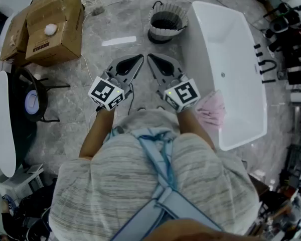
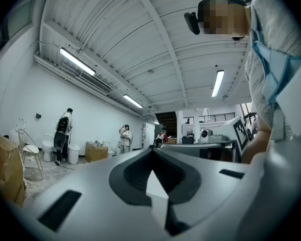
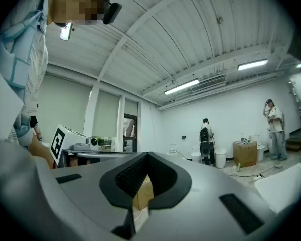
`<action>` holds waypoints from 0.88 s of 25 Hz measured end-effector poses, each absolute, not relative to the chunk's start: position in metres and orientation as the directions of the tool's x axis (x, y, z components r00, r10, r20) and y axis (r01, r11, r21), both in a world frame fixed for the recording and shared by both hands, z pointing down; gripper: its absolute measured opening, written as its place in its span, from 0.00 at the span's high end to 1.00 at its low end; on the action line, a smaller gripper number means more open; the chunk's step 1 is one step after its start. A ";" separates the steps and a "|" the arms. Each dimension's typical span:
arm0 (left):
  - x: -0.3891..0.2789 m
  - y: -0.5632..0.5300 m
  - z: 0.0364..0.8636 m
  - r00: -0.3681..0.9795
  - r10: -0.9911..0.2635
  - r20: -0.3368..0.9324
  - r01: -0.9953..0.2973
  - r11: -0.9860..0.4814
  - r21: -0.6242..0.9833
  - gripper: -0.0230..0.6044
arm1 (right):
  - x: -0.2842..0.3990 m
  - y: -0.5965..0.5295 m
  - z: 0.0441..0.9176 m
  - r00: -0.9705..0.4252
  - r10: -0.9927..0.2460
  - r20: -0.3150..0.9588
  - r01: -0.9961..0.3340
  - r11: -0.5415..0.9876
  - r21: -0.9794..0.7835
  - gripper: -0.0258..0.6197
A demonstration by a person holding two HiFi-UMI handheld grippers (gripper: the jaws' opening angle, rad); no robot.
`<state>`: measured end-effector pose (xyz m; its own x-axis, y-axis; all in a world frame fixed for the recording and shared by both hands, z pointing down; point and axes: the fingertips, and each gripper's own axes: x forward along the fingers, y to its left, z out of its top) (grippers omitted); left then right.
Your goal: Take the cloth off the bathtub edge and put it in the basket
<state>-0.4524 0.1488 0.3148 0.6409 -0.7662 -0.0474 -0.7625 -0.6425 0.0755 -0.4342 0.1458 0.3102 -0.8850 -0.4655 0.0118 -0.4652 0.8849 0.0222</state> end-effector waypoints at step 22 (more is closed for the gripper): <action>-0.467 0.142 0.321 0.651 -0.757 -0.055 -0.753 -0.654 0.076 0.96 | -0.456 0.141 0.314 -0.897 -0.441 0.008 -0.441 0.897 0.007 0.96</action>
